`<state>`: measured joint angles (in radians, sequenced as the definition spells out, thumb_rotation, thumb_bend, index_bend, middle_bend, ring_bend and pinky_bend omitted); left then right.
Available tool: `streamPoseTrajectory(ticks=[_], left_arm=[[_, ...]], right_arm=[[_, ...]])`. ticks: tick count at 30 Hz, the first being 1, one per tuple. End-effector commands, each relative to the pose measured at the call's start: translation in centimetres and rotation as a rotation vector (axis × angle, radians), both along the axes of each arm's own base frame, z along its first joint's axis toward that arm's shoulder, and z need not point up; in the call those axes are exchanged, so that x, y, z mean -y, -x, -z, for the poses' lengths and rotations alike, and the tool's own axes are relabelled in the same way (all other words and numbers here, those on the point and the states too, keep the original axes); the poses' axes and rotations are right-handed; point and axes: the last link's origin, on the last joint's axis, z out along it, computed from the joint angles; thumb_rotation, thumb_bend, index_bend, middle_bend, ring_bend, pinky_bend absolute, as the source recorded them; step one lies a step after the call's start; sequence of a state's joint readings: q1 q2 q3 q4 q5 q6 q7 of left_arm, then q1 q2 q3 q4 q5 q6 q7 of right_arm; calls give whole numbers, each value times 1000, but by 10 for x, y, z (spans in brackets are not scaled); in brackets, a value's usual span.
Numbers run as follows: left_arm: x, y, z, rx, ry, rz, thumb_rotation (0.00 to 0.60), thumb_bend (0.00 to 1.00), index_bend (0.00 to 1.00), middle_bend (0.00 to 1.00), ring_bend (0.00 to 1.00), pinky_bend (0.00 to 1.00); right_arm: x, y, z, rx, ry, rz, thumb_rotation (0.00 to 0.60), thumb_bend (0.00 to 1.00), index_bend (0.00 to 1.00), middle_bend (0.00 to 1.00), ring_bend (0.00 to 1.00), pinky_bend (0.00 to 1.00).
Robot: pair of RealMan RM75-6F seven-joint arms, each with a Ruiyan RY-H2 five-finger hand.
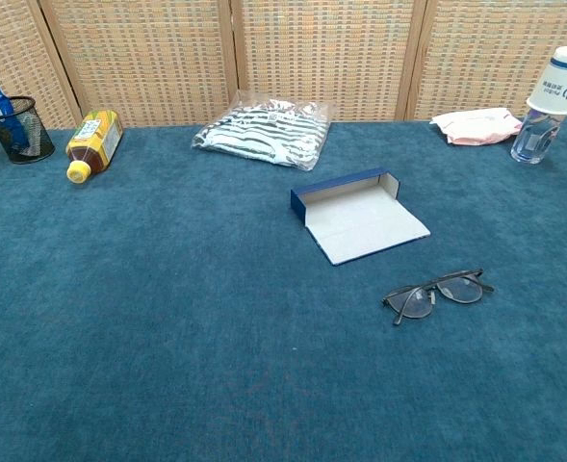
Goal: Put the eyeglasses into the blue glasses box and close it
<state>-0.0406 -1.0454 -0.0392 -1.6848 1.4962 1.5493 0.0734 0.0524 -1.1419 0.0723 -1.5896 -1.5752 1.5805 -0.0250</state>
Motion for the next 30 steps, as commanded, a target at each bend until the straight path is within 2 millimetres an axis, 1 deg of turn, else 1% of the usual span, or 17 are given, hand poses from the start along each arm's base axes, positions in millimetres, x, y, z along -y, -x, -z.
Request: streamPoseTrajectory(ticks=[1,6,10,12,14,16,17,19,23,25,28,30], left_arm=[[0,-1,1,-5,2,6,600,0,0,0,0,0],[-2,1,1,4,-2,-3,600,0,0,0,0,0],[-3,0,1,9,1,5,600,0,0,0,0,0],[-3,0,1,6,3,10,600,0,0,0,0,0],[-4,0,2,7,7,10,600,0,0,0,0,0],[-6,0,3,4,10,8,600,0,0,0,0,0],[-8,0,3,3,14,5,600,0,0,0,0,0],[-11,2,5,4,20,-5,600,0,0,0,0,0],[-15,6,6,-1,19,-31,600,0,0,0,0,0],[-16,7,6,-4,17,-39,600,0,0,0,0,0],[-17,10,6,-4,12,-56,600,0,0,0,0,0],[-17,11,5,-4,7,-61,600,0,0,0,0,0]], right_arm=[[-1,1,0,-12,-9,6,600,0,0,0,0,0],[2,4,4,-47,-44,27,600,0,0,0,0,0],[11,-3,13,-59,-86,-13,600,0,0,0,0,0],[17,-11,25,-50,-142,-47,600,12,19,0,0,0],[25,-20,35,-49,-200,-85,600,38,76,0,0,0],[37,-33,44,-62,-231,-143,600,91,166,0,0,0],[44,-40,49,-63,-248,-170,600,118,192,0,0,0],[53,-52,60,-47,-288,-212,600,204,249,0,0,0],[76,-74,84,-46,-366,-278,600,270,308,0,0,0],[85,-81,94,-68,-373,-304,600,307,324,0,0,0],[98,-90,115,-113,-401,-324,600,347,341,0,0,0],[104,-95,126,-121,-420,-321,600,352,349,0,0,0]])
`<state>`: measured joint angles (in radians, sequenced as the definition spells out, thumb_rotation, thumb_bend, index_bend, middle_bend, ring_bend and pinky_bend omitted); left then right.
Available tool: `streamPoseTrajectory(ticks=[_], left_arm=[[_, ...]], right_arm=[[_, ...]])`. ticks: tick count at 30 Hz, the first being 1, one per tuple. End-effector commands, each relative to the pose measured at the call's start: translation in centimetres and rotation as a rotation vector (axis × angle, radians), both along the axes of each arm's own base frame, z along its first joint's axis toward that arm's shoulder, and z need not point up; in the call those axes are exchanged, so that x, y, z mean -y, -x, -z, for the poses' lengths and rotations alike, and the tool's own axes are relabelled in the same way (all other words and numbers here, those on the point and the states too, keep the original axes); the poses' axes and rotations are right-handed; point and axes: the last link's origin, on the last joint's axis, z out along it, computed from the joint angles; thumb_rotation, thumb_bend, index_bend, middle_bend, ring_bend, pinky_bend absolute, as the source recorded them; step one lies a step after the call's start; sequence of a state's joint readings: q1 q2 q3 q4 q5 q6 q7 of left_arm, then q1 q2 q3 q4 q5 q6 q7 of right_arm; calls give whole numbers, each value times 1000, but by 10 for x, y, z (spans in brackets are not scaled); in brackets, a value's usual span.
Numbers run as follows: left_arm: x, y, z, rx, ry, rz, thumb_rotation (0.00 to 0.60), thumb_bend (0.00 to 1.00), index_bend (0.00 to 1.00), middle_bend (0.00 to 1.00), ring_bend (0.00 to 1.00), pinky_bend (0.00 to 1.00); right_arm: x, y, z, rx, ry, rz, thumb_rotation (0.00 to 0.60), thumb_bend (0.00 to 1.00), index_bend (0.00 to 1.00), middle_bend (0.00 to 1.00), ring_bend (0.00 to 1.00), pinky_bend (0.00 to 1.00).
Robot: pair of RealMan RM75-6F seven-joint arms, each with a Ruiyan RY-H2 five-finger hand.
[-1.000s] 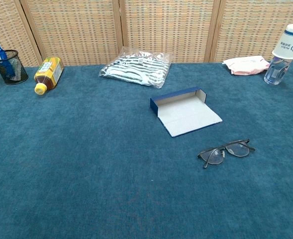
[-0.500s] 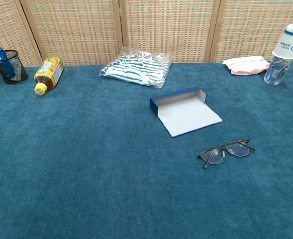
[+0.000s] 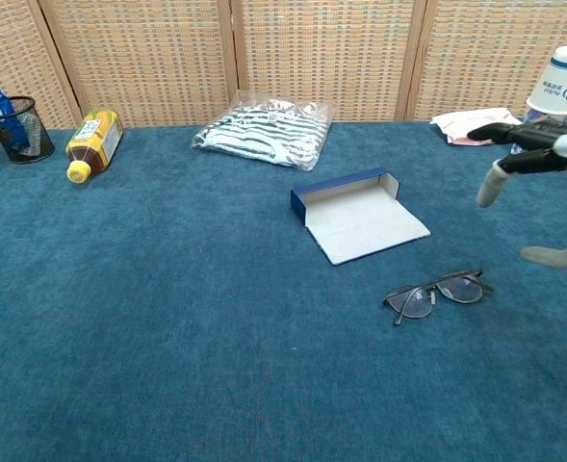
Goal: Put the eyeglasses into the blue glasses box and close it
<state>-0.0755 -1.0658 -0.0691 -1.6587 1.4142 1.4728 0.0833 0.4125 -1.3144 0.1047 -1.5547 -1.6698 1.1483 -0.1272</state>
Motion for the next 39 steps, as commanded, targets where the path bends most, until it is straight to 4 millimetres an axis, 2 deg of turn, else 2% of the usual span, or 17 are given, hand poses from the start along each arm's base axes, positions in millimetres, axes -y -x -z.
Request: streamPoseTrajectory(ticks=[1,9,17,27,39], left_arm=[[-1,1,0,-1,-6,-6,600,0,0,0,0,0],[-5,4,1,-10,-8,-26,600,0,0,0,0,0],[-6,5,2,-11,-4,-31,600,0,0,0,0,0],[-6,5,-1,-1,-11,-34,600,0,0,0,0,0],[-6,4,-3,7,-13,-31,600,0,0,0,0,0]], right_arm=[[15,-9,23,-35,-28,-8,600,351,351,0,0,0],[31,-24,55,-115,-36,-61,600,350,378,0,0,0],[42,-20,81,-211,-33,-67,600,354,398,0,0,0],[42,-12,96,-264,-36,-70,600,360,413,0,0,0],[45,-12,102,-284,-37,-65,600,389,478,0,0,0]])
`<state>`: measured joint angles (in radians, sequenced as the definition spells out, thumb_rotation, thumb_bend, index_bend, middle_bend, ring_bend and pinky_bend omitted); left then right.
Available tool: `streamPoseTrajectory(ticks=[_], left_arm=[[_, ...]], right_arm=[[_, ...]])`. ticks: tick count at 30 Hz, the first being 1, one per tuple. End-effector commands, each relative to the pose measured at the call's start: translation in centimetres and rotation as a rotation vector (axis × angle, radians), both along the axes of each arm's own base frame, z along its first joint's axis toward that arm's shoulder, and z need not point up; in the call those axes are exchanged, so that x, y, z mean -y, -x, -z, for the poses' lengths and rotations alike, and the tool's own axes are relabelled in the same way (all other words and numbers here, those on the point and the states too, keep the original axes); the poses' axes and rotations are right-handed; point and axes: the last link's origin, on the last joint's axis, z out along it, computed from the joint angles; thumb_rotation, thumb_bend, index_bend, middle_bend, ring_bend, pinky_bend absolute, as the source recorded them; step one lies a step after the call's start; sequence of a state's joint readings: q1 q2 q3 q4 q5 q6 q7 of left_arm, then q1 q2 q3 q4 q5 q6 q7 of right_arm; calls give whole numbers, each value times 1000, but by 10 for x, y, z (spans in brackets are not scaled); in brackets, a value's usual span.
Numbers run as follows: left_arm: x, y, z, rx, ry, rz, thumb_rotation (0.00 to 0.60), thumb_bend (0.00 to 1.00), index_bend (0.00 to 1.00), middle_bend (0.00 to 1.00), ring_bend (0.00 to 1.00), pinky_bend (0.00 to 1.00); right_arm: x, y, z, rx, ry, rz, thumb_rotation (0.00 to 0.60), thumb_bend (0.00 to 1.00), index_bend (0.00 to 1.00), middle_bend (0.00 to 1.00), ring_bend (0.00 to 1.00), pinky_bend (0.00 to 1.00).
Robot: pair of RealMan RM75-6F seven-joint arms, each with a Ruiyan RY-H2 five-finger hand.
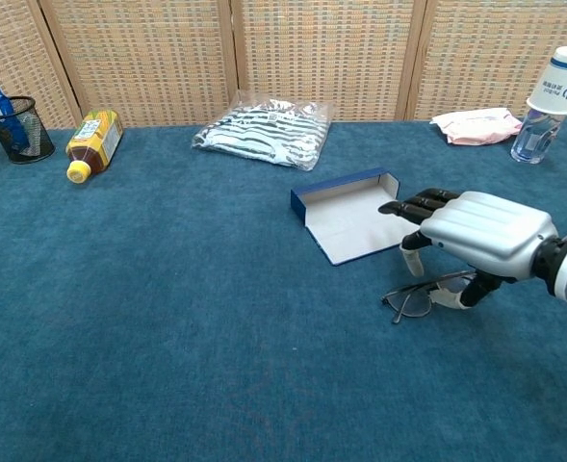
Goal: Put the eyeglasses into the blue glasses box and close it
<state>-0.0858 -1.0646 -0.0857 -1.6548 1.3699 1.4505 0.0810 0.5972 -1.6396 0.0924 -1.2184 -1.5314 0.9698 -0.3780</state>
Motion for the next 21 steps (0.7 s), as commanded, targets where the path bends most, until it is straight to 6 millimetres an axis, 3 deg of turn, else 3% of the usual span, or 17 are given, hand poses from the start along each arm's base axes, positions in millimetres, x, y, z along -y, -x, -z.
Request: streamPoseTrajectory(ticks=[1,21], left_arm=[[0,0,-1,3,-2,0,600,0,0,0,0,0],[0,1,-5,20,-12,1,600,0,0,0,0,0]], right_arm=[[1,0,1,-4,-2,6,600,390,484,0,0,0],[2,-4,6,-48,21,-12,600,431,582,0,0,0]])
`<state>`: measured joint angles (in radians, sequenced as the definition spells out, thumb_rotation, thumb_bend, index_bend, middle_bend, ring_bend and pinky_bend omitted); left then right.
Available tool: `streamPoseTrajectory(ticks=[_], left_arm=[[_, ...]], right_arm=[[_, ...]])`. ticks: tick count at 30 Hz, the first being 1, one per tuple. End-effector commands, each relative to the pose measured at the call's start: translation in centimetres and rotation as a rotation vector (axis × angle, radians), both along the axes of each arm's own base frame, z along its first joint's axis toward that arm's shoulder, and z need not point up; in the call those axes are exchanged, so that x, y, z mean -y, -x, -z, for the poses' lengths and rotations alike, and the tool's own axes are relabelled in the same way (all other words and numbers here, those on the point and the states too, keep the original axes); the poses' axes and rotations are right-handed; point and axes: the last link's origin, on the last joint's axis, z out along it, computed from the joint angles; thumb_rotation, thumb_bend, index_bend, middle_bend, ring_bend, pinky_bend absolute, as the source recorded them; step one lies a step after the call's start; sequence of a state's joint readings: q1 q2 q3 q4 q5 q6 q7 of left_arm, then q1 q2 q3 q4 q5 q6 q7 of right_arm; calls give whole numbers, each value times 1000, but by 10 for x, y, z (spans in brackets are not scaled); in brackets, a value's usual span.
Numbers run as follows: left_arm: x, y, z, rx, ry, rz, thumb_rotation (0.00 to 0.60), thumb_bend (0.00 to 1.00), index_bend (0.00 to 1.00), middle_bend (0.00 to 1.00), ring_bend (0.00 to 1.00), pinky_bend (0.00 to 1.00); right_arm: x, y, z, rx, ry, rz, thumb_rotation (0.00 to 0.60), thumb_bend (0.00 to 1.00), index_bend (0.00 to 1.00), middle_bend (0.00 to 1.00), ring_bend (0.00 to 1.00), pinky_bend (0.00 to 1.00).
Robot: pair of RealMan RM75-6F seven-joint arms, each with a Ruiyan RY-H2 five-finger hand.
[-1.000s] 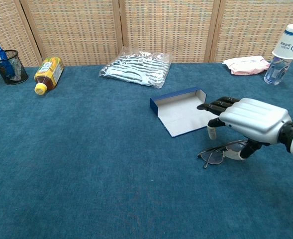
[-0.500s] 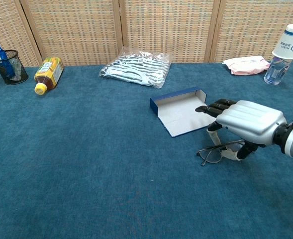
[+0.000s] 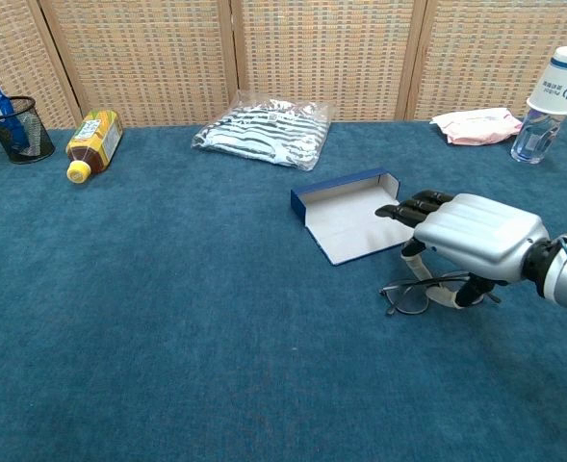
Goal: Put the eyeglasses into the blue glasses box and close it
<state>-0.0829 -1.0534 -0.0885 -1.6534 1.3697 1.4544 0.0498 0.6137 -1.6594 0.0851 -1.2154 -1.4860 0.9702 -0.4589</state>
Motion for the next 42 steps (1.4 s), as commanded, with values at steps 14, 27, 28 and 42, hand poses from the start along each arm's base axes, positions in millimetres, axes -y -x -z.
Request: streamPoseTrajectory(ticks=[14,27,28,42], left_arm=[[-1,1,-1,7,2,-6,600,0,0,0,0,0],[-8,7,-4,25,4,-40,600,0,0,0,0,0],[-10,8,-5,27,3,-45,600,0,0,0,0,0],[-15,14,-8,44,2,-84,600,0,0,0,0,0]], right_arm=[[23,-26,-24,17,80,-62,600,440,583,0,0,0],[69,-65,-29,-98,181,-197,600,440,589,0,0,0],[73,-68,-27,-105,188,-199,600,440,589,0,0,0],[113,-96,2,-298,286,-284,600,440,589,11,0,43]])
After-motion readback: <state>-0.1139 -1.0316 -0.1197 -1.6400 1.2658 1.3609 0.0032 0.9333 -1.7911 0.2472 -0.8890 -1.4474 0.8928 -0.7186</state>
